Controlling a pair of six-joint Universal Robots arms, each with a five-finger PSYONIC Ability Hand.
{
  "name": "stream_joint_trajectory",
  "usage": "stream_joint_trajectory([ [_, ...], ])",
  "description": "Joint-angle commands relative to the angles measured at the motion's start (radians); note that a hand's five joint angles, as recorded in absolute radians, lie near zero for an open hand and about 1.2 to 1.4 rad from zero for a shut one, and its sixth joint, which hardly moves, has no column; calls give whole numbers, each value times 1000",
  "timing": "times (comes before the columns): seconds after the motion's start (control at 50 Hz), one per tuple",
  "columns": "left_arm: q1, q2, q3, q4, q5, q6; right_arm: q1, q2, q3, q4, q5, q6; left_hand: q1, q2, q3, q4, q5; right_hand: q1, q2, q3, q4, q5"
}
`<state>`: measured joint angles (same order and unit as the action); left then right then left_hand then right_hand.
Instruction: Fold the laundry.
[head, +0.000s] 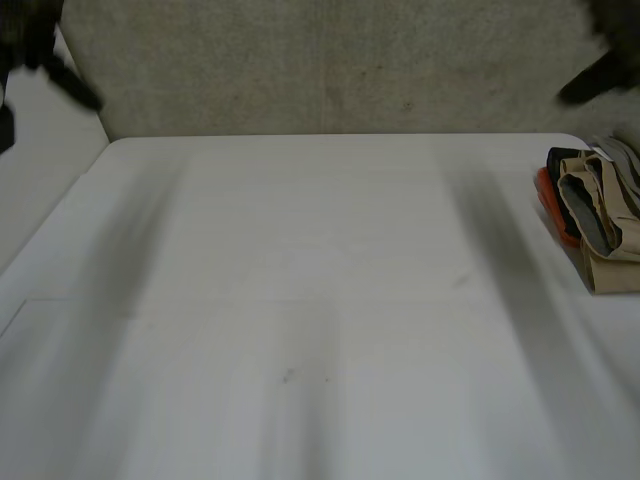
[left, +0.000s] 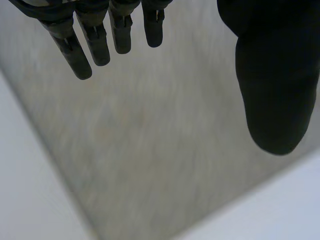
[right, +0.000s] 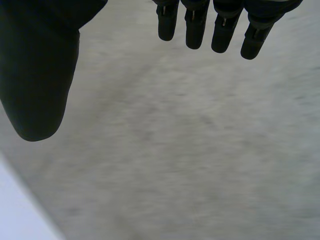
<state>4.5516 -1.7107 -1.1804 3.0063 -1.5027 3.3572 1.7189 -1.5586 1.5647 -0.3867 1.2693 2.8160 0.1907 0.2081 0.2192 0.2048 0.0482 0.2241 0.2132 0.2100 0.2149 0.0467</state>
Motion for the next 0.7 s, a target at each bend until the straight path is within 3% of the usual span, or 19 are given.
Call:
stream_joint_trajectory([
  [0.02, 113, -72, -163, -32, -47, 244, 90, 61, 139, 9, 9, -99, -16, -34, -45, -30, -48, -50, -39, -36, -40, -47],
  [0.1, 239, -121, -289, 28, -60, 332, 123, 124, 170, 11, 9, -138, -16, -34, -45, -30, -48, -50, -39, -36, -40, -47],
  [0.34, 342, -274, -409, 181, -56, 471, 128, 267, 189, 5, 7, -151, -16, -34, -45, -30, -48, -50, -39, -36, -40, -47],
  [0.48, 325, -368, -312, 233, -56, 475, 125, 287, 192, -24, 7, -148, -16, -34, -45, -30, -48, -50, -39, -36, -40, -47],
  [0.7, 188, -534, 1, 292, -73, 418, 125, 285, 196, -77, 79, -148, -16, -34, -45, -30, -48, -50, -39, -36, -40, -47],
])
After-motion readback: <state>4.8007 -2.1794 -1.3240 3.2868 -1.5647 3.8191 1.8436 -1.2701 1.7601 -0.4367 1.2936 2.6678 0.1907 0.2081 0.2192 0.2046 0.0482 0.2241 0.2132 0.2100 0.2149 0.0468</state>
